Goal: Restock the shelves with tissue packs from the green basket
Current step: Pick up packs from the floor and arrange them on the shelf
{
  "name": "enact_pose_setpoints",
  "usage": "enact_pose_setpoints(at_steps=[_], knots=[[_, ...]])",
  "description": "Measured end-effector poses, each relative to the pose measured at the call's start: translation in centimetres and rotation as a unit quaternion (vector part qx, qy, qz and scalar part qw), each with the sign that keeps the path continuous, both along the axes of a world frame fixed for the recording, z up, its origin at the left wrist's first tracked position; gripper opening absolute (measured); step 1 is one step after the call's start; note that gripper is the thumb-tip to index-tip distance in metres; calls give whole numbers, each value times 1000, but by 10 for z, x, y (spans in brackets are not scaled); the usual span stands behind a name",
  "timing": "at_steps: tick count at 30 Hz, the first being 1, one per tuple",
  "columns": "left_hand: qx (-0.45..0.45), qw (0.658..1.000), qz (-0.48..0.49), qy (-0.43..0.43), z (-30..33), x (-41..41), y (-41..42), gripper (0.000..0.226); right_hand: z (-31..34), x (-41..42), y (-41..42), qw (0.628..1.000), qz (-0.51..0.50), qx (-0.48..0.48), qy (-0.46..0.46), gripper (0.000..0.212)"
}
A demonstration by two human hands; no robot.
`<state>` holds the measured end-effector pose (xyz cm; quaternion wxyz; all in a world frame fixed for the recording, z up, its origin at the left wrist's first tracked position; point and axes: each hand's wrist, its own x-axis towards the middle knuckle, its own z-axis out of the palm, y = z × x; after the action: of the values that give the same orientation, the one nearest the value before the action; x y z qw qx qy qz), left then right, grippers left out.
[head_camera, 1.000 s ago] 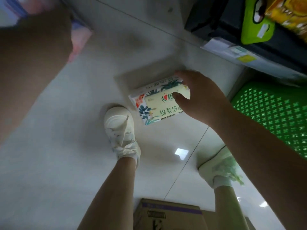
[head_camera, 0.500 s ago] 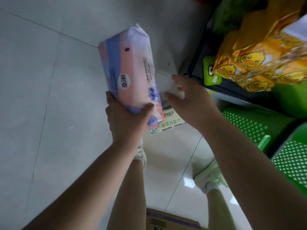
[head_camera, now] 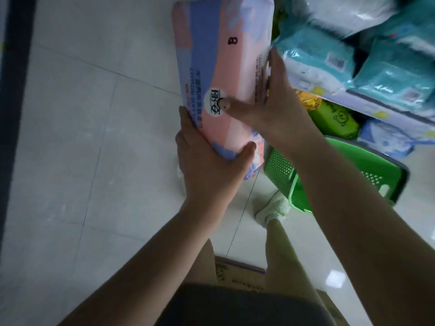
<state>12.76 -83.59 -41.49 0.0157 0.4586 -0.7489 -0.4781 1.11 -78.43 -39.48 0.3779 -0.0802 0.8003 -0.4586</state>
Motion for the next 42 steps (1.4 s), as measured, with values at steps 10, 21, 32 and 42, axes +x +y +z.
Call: enact_pose_setpoints(at_steps=[10,21,32,42], knots=[[-48,986,-128,101,155,21,-7,115,165,30,23,992,-87,-48,75,99],[8,952,-224,208,265,32,46,79,286,31,119,986,-77,-77,124,108],[-73,912,-237,326,333,-40,122,107,345,42,271,976,-28,18,214,109],[37,891,-366,266,310,-76,285,89,354,14,429,917,33,195,345,112]])
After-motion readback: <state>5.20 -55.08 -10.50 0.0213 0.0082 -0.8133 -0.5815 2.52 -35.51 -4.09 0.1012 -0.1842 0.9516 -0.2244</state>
